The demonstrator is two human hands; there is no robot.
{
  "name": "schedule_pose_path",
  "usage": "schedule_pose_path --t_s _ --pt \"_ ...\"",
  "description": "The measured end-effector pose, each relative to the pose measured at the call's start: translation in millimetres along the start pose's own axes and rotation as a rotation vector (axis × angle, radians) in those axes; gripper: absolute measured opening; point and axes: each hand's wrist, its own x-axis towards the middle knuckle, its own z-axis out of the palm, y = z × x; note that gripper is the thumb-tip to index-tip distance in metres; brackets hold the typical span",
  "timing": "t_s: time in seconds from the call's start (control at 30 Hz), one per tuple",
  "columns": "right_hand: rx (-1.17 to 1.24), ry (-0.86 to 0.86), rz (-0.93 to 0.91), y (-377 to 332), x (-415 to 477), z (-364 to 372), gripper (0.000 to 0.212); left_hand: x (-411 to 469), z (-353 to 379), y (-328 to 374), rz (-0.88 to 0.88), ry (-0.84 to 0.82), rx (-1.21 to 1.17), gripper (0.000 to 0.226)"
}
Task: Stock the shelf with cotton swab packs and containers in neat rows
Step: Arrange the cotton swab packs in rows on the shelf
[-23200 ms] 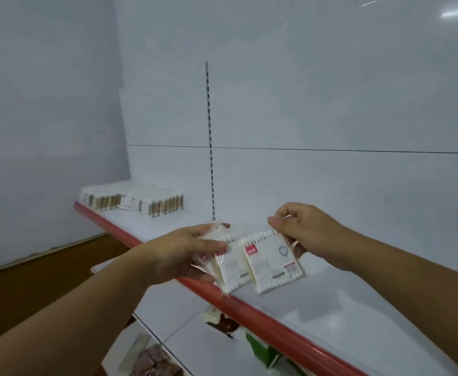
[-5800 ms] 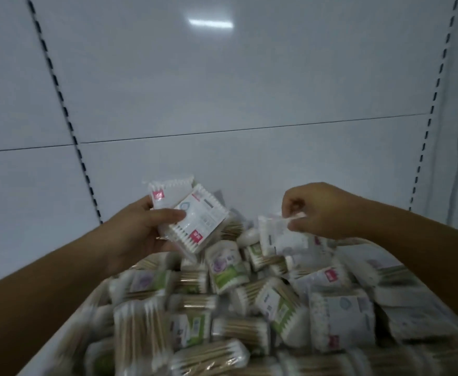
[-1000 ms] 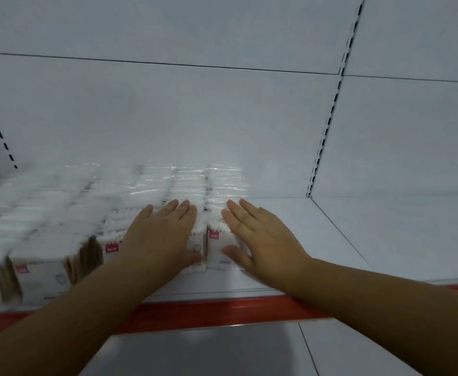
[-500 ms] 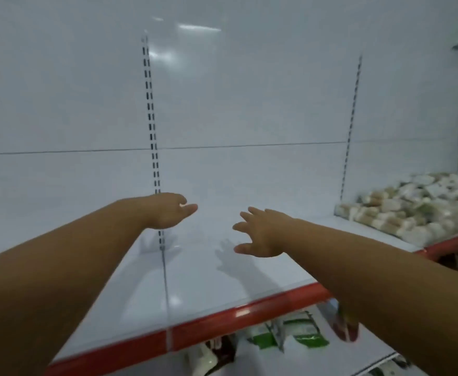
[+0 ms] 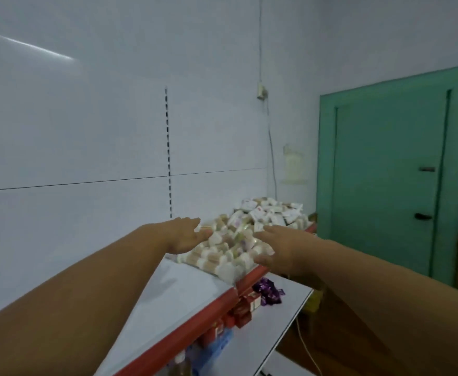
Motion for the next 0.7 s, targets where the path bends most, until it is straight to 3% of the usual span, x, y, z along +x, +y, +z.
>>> schedule_pose_path --t_s 0.3,0.57,0.7 --pt "0.002 -0.016 0.233 164 95 25 0.063 217 37 49 0.178 -0.018 -0.153 0.073" --pt "0.013 -0.030 0.217 267 189 65 0.046 337 51 96 0.276 -0.056 -0.092 0.047" --pt "0.176 -0.003 0.140 317 243 82 0.056 376 61 106 0.255 -0.088 -0.050 0.051"
